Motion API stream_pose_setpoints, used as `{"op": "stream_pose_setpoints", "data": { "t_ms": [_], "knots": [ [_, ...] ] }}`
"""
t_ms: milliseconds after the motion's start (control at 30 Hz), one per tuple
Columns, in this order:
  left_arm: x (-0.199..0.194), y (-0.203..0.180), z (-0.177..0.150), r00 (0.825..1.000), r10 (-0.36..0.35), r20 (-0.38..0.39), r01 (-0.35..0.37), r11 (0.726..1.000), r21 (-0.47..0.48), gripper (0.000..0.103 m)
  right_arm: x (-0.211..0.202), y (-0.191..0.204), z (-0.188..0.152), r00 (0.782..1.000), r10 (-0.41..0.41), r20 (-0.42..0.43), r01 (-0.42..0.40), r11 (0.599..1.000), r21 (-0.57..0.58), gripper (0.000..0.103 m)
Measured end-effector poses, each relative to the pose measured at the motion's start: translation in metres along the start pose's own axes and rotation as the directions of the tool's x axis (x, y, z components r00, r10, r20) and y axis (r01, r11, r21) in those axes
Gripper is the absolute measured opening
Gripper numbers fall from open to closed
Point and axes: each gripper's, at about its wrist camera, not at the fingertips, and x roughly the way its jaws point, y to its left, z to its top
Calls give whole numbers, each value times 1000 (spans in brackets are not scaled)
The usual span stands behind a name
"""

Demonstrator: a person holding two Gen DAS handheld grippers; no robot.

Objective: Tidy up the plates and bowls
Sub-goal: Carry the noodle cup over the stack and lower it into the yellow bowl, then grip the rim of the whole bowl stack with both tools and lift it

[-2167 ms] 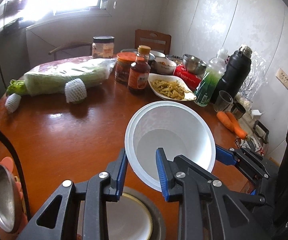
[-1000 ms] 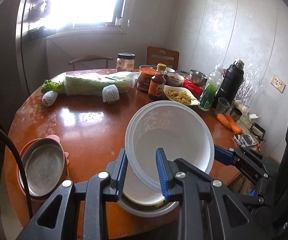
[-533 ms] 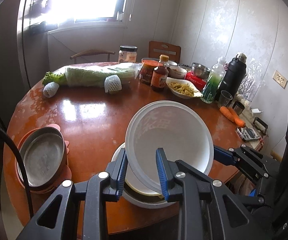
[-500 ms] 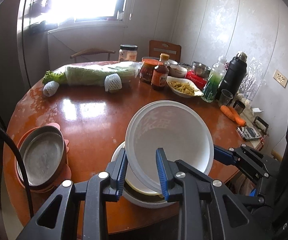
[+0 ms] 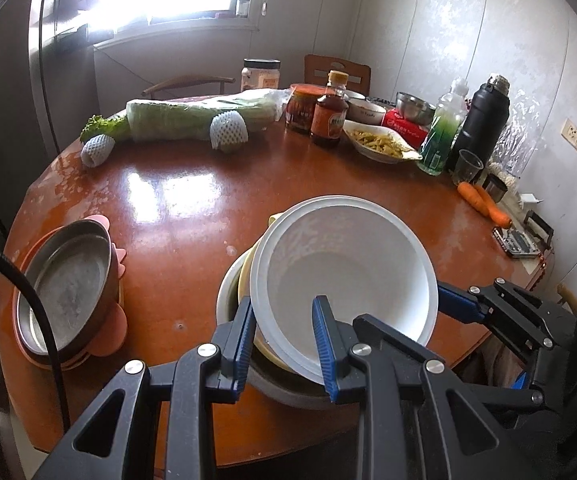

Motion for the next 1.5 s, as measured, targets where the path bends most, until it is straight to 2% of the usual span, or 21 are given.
{"op": "stream_pose_setpoints", "data": {
  "t_ms": [233,800,867,1200,1367,1500],
  "knots": [
    [7,0,-1,999,46,-2,-46,999,12,30,8,0,-5,1000,-15,-17,14,1000,-4,49],
    [4,8,-1,999,51,4,-51,999,-5,30,10,-5,-4,1000,-21,-20,21,1000,17,49],
    [2,9,-1,999,47,9,-47,999,-7,30,8,-6,-4,1000,-22,-19,22,999,24,54],
    [-14,12,1,998,50,38,-50,999,-17,31,-6,-7,1,999,-52,2,52,998,22,65],
    [-19,14,1,997,55,49,-54,998,-22,40,-12,-8,4,998,-63,16,63,998,18,71],
    [-19,16,0,997,56,44,-55,998,-27,43,-14,-8,5,997,-71,22,71,997,15,74]
  ]
}}
